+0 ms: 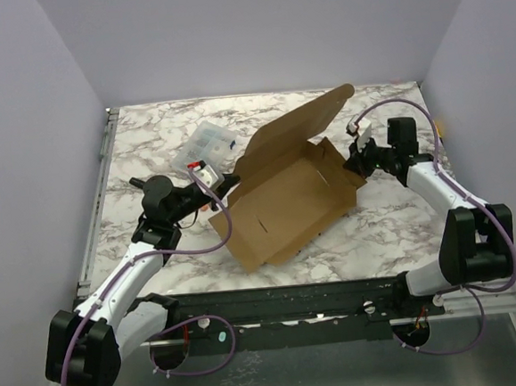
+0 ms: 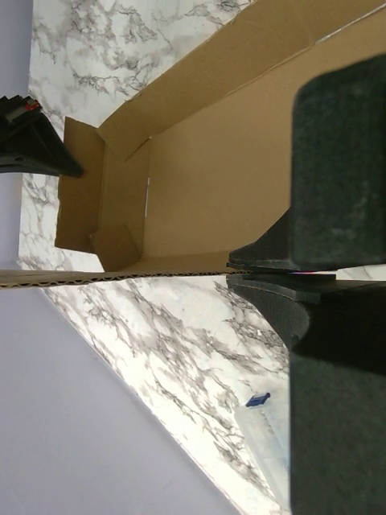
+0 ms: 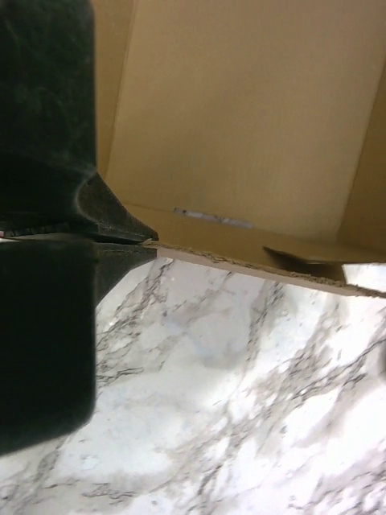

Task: Fold the paper box
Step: Fold the paper box at the center of the board.

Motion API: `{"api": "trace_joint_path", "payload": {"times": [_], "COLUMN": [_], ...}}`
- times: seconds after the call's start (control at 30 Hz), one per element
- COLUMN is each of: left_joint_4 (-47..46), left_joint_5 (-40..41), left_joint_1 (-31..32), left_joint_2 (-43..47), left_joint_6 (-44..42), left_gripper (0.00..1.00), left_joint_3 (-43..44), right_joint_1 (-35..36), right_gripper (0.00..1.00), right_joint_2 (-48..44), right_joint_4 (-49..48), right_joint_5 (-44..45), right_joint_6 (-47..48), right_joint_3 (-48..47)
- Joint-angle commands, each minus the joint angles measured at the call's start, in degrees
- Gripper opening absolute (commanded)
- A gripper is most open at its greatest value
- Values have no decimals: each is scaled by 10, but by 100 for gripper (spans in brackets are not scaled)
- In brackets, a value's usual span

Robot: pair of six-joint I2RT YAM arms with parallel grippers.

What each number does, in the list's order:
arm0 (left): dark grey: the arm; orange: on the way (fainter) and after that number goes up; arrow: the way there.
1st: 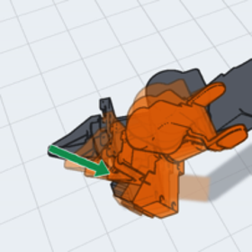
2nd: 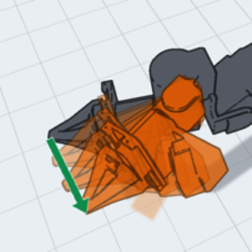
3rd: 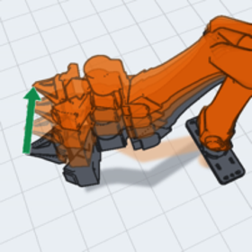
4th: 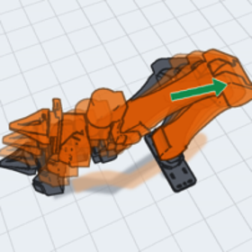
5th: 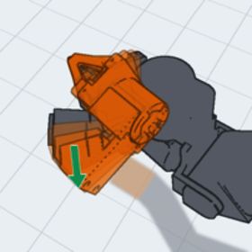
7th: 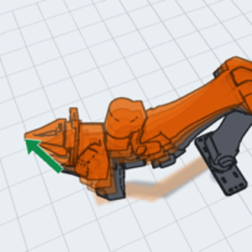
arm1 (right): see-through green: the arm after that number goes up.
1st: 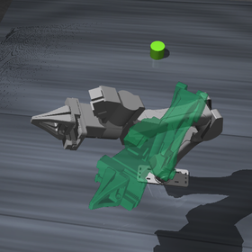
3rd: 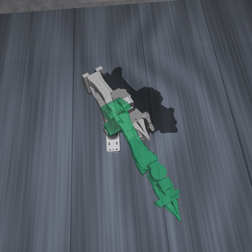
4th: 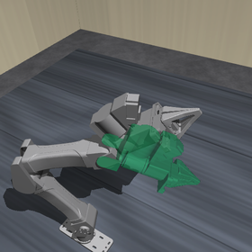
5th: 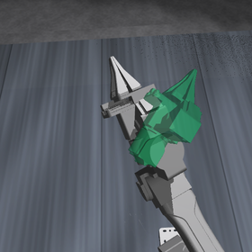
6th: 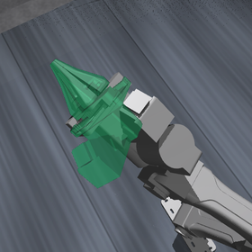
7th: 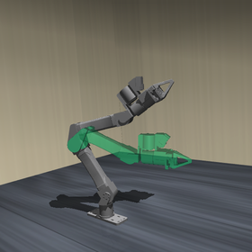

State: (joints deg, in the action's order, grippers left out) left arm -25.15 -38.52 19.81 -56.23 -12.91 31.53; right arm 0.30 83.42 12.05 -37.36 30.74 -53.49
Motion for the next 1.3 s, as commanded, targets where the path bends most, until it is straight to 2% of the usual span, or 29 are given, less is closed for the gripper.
{"api": "trace_joint_path", "payload": {"times": [0.0, 0.23, 0.5, 0.67, 0.87, 1.27], "left_joint_4": [-14, -14, -16, -16, -15, -15], "left_joint_5": [-28, -12, 2, 8, 15, 22], "left_joint_1": [18, 32, 47, 47, 47, 47], "left_joint_2": [-15, -34, -28, -12, 8, 10], "left_joint_6": [-12, -15, -12, -8, 1, 16], "left_gripper": [0, 0, 0, 0, 0, 0], "left_joint_3": [27, 39, 9, -11, -26, -19], "right_joint_1": [41, 90, 162, 179, 185, 246], "right_gripper": [0, 0, 0, 0, 0, 1], "right_joint_2": [-32, -38, -23, -21, -24, -14], "right_joint_4": [-25, -30, -46, -66, -64, -49], "right_joint_5": [15, 89, 211, 262, 282, 329], "right_joint_6": [27, 41, 59, 74, 98, 126], "right_joint_3": [15, 23, 42, 61, 66, 89]}}
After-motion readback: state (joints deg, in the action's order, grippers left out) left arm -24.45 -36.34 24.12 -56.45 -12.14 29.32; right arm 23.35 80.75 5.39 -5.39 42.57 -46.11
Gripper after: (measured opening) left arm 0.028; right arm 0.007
